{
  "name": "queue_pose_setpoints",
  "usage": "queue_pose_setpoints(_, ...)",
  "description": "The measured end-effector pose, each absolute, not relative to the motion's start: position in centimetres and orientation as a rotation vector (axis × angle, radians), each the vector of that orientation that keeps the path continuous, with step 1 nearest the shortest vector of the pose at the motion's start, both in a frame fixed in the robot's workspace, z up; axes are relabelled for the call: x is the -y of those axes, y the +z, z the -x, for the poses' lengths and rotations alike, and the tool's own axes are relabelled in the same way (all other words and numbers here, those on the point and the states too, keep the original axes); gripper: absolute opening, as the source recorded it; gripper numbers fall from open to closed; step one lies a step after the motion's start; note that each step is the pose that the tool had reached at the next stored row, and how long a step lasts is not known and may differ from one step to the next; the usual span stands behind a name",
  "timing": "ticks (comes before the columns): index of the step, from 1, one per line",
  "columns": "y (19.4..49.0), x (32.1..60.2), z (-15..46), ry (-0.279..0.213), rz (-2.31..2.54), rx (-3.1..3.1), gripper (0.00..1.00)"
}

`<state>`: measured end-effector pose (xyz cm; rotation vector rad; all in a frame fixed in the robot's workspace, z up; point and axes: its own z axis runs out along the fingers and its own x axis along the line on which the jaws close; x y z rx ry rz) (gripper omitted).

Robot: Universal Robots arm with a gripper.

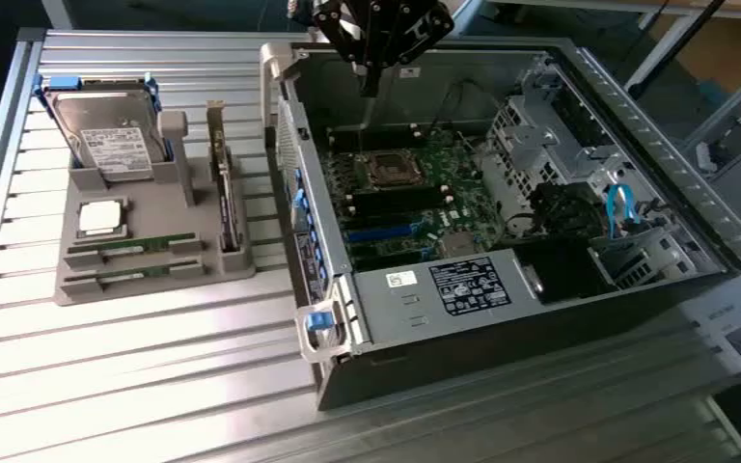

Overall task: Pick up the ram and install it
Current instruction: 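Reach for the ram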

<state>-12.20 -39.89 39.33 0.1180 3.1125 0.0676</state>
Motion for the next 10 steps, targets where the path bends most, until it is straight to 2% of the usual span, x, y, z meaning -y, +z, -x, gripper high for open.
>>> queue_pose_setpoints(10,39.33,39.89,12.20,0.068,-0.118,-3.113,0.10)
